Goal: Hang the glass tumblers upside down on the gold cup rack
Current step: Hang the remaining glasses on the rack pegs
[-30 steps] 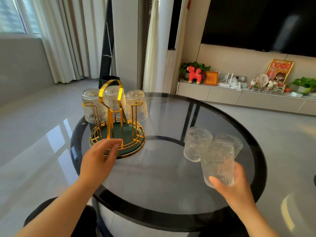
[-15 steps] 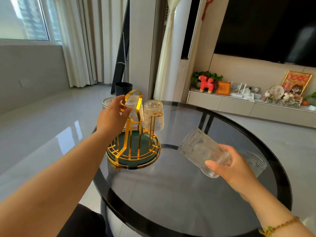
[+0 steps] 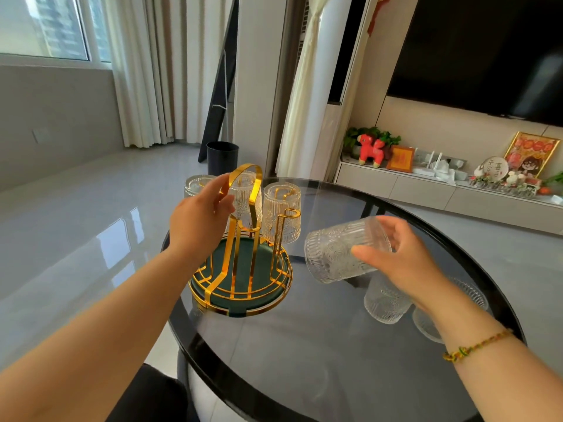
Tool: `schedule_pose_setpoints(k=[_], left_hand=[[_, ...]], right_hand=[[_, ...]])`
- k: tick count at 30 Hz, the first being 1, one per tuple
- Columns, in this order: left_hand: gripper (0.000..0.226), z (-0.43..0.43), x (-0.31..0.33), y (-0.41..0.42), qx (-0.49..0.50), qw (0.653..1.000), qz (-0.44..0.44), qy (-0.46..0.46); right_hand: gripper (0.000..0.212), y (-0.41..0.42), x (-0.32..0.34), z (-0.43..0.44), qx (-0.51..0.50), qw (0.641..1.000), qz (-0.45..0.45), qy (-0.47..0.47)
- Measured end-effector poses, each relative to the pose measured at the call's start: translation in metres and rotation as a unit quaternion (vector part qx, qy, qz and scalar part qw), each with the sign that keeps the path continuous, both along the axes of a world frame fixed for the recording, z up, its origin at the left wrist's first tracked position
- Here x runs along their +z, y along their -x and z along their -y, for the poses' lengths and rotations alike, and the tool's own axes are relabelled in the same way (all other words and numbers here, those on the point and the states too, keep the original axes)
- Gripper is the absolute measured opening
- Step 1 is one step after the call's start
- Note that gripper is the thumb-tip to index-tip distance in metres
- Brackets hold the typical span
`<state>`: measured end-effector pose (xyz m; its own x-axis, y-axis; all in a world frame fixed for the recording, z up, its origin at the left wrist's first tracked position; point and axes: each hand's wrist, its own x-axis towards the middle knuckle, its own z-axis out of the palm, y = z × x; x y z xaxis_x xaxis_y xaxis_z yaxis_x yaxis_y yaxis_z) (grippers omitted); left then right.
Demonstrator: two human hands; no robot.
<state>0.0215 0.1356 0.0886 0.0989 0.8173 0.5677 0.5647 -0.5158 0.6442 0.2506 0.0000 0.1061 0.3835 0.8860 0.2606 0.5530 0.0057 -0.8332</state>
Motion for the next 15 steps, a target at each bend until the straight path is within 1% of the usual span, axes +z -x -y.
schedule_pose_setpoints(k=[3, 5, 9, 12, 15], left_hand=[[0.038, 0.008, -0.001, 0.005, -0.007, 1.000, 0.017, 0.001], [0.036, 0.012, -0.004, 0.009, -0.012, 1.000, 0.020, -0.001], [0.036, 0.014, -0.018, 0.015, 0.000, 1.000, 0.016, 0.006], [0.033, 0.015, -0.025, 0.019, -0.014, 1.000, 0.013, -0.005], [0.033, 0.012, -0.027, 0.023, -0.023, 1.000, -0.009, -0.010]], right_hand=[[0.064, 0.005, 0.011, -0.014, -0.002, 1.000, 0.019, -0.006], [0.066, 0.009, 0.020, -0.023, -0.006, 0.999, 0.033, -0.014], [0.062, 0.015, 0.041, -0.039, -0.002, 0.998, 0.057, -0.030], [0.060, 0.017, 0.054, -0.047, 0.022, 0.996, 0.086, -0.032], [0.059, 0.016, 0.065, -0.052, 0.025, 0.993, 0.106, -0.039]])
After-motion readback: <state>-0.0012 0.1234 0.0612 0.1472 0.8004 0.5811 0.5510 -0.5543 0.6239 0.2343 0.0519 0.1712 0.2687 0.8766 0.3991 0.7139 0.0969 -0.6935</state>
